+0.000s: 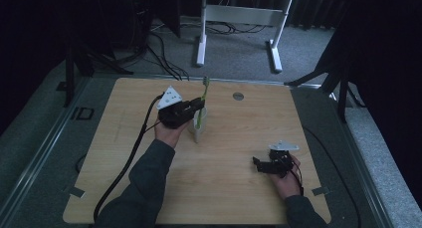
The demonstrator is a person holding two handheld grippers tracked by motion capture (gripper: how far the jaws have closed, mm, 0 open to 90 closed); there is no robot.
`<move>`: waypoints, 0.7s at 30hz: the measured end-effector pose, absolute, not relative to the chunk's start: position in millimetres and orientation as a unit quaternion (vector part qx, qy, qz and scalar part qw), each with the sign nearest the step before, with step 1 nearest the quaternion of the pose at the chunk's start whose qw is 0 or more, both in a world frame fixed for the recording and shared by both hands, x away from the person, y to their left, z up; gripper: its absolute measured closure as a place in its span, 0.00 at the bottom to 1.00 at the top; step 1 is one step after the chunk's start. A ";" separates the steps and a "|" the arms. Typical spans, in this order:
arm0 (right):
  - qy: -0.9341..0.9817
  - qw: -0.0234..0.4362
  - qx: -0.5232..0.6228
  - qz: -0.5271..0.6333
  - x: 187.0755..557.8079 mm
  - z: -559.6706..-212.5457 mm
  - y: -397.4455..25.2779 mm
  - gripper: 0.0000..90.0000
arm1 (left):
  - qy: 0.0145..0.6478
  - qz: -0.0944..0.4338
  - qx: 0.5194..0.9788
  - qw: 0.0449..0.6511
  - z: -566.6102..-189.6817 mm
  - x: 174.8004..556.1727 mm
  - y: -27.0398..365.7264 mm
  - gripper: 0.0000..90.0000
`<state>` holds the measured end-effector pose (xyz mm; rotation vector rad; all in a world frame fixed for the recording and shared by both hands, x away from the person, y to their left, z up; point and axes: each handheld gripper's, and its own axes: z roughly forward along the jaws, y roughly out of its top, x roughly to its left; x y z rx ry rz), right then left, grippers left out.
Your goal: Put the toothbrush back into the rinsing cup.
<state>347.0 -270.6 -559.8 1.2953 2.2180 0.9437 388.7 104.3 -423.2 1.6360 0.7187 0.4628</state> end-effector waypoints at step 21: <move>0.794 0.200 0.463 0.338 346.8 -559.8 -270.5 0.18 | 0.305 0.233 0.715 0.584 -434.1 390.5 98.0 0.90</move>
